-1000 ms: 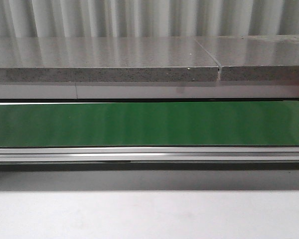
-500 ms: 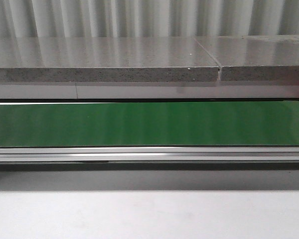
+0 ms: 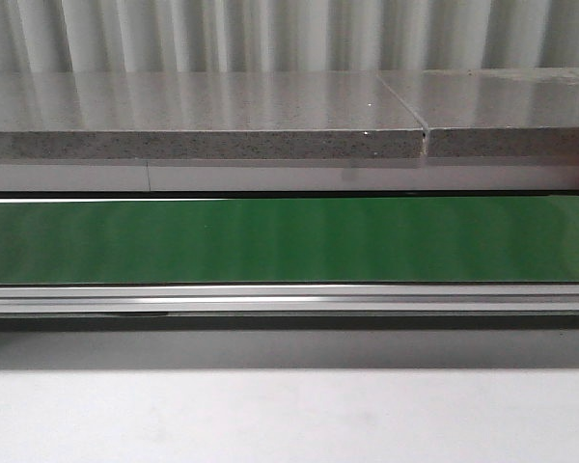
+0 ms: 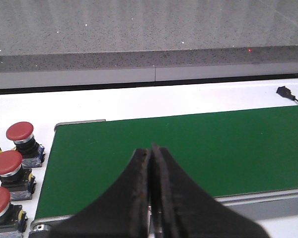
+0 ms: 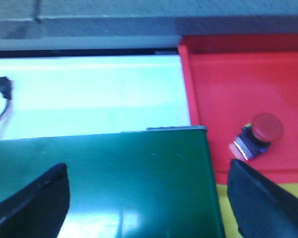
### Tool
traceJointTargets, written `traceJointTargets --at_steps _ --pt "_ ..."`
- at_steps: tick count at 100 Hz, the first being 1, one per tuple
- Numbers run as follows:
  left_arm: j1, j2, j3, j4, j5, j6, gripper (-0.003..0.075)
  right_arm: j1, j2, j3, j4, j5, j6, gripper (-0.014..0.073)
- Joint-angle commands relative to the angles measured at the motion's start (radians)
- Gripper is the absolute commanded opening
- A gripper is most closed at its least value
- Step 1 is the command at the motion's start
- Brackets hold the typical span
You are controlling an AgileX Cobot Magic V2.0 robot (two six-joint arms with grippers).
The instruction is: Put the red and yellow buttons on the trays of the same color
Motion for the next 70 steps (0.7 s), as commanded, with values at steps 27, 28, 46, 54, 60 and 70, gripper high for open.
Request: traceJointTargets --at_steps 27,28,46,54,60,70 --pt "-0.006 0.003 -0.025 -0.008 -0.076 -0.007 -0.002 0.155 -0.271 0.207 -0.005 -0.15 -0.075 0.0634" --pt "-0.006 0.003 -0.025 -0.008 -0.076 -0.007 -0.002 0.155 -0.275 0.212 -0.005 -0.15 -0.075 0.0634" --pt "-0.006 0.003 -0.025 -0.008 -0.076 -0.007 -0.002 0.155 -0.407 0.315 -0.005 -0.157 -0.074 0.0615" --pt "-0.006 0.003 -0.025 -0.008 -0.076 -0.007 -0.002 0.155 -0.453 0.343 -0.005 -0.164 -0.074 0.0528" --pt "-0.006 0.003 -0.025 -0.008 -0.076 -0.007 -0.002 0.155 -0.484 0.357 -0.005 -0.169 -0.074 0.0407" --pt "-0.006 0.003 -0.025 -0.008 -0.076 -0.007 -0.002 0.155 -0.51 0.366 -0.005 -0.17 -0.074 0.0178"
